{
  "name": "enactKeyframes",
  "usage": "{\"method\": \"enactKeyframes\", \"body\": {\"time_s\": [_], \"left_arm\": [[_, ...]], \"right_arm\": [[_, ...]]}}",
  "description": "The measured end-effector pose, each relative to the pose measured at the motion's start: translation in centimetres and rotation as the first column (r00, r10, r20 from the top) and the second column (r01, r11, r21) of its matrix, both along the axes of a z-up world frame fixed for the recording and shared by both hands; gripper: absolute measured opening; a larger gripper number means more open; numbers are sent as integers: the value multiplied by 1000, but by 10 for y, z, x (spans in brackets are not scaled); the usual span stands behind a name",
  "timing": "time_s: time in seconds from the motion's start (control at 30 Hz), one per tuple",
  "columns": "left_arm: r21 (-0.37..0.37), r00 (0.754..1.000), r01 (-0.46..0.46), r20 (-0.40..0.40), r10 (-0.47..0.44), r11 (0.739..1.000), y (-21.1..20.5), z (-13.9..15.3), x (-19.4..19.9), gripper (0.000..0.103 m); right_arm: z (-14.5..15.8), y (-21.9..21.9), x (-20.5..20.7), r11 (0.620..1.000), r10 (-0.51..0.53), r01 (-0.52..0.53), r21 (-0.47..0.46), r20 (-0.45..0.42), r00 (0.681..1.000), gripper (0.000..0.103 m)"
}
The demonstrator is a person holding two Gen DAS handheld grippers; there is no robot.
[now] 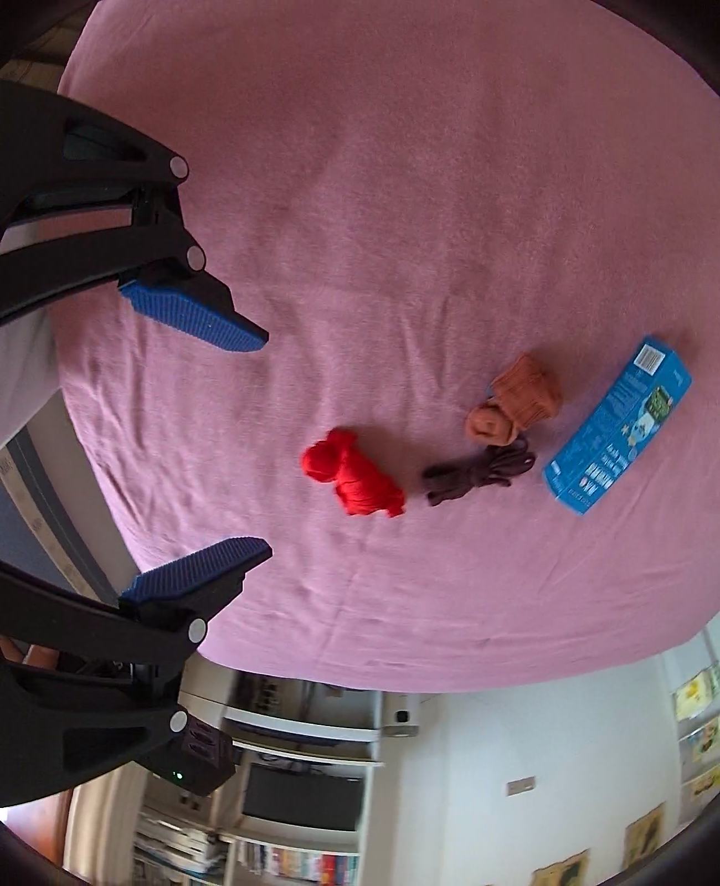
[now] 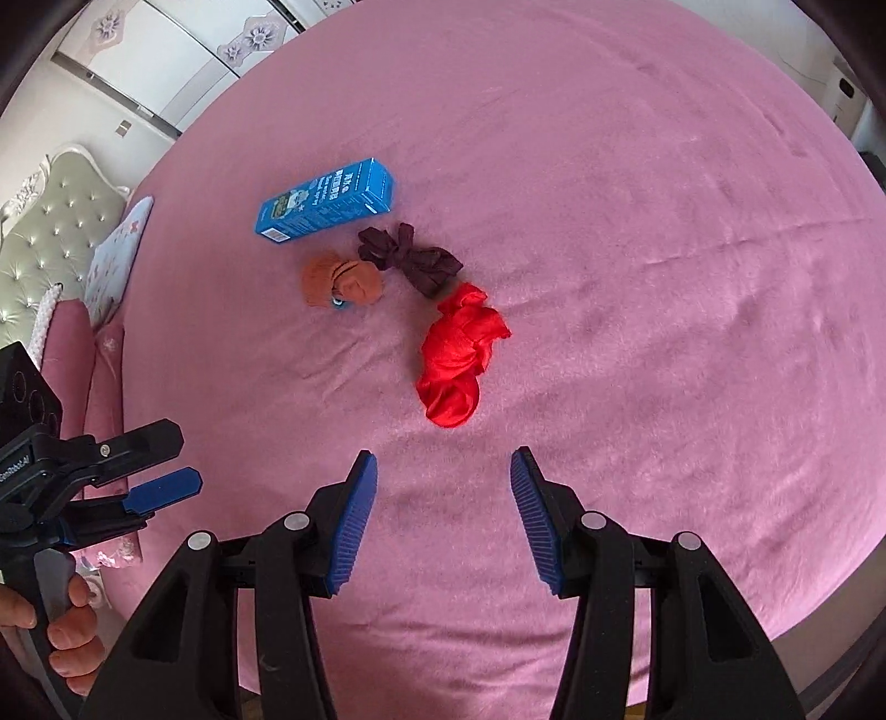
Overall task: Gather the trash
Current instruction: 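Return both open tools over the remaining items on the bed, then grasp the orange sock with the left tool while the right tool grasps the red cloth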
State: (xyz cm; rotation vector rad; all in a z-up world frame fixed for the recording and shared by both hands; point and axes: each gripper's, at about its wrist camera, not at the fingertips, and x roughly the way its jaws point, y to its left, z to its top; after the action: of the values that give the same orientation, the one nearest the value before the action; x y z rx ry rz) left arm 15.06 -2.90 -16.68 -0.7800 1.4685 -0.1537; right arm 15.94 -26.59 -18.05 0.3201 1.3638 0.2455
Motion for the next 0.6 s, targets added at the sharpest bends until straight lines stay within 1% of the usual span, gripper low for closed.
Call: {"method": "enactKeyframes", "body": {"time_s": [0.03, 0.13, 0.33, 0.4, 0.43, 0.5, 0.6], "left_arm": [[-3, 1000, -15, -9, 15, 1000, 0, -6, 8, 69], [-5, 999, -39, -30, 39, 999, 1, -23, 32, 69], [23, 997, -33, -65, 34, 999, 2, -58, 75, 70], [17, 996, -35, -79, 36, 999, 3, -69, 85, 70], [19, 996, -34, -87, 35, 999, 3, -75, 91, 70], [24, 995, -30, -99, 33, 999, 3, -84, 100, 71], [27, 992, -31, -118, 33, 999, 2, -96, 114, 71]], "right_arm": [[-8, 3, 9, 1000, 4, -4, -6, -8, 1000, 55], [-36, 11, 33, 1000, 12, -11, 7, -54, 998, 55], [-79, 29, 65, 1000, 30, -29, 13, -120, 992, 55], [-91, 31, 73, 1000, 20, -20, 3, -143, 990, 55], [-98, 31, 77, 1000, 6, -8, -10, -157, 988, 57], [-107, 31, 83, 999, -16, 7, -48, -174, 985, 58], [-116, 27, 90, 997, -43, 29, -74, -193, 980, 47]]}}
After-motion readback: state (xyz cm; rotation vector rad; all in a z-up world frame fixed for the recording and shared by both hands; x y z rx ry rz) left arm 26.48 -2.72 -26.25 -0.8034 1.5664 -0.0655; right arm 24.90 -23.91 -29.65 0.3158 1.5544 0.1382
